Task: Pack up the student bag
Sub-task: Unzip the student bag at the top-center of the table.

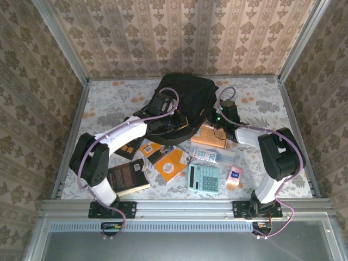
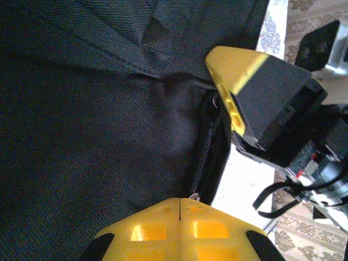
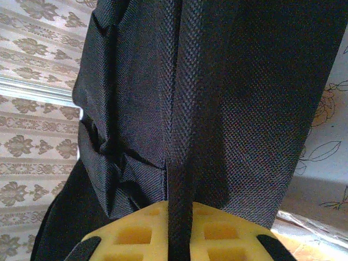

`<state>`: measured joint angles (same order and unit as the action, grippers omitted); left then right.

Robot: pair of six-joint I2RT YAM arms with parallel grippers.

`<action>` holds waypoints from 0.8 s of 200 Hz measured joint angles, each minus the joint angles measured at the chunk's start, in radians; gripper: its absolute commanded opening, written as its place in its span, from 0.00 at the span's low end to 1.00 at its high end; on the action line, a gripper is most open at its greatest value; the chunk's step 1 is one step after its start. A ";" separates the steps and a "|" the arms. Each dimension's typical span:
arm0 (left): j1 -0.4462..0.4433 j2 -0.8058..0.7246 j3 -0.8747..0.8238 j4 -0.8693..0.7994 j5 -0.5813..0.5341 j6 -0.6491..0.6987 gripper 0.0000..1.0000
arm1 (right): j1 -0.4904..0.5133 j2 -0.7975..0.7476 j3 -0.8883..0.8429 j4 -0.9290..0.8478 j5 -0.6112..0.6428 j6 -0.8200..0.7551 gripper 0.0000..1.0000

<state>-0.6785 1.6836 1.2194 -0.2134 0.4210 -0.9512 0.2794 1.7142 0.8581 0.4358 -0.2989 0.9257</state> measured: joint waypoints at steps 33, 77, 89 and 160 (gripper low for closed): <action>-0.002 -0.031 -0.021 -0.036 -0.007 0.051 0.00 | -0.004 0.011 0.041 -0.056 0.000 -0.036 0.00; 0.006 -0.113 -0.088 -0.084 -0.015 0.106 0.00 | -0.026 0.044 0.108 -0.142 -0.009 -0.084 0.00; 0.015 -0.139 -0.106 -0.101 -0.021 0.119 0.00 | -0.032 0.058 0.134 -0.171 -0.011 -0.098 0.00; 0.085 -0.228 -0.167 -0.150 -0.031 0.172 0.00 | -0.057 0.117 0.257 -0.333 -0.011 -0.169 0.29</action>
<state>-0.5938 1.4555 1.0527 -0.3634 0.3901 -0.7792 0.2226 1.8317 1.1149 0.1024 -0.3103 0.7563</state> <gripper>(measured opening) 0.044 0.134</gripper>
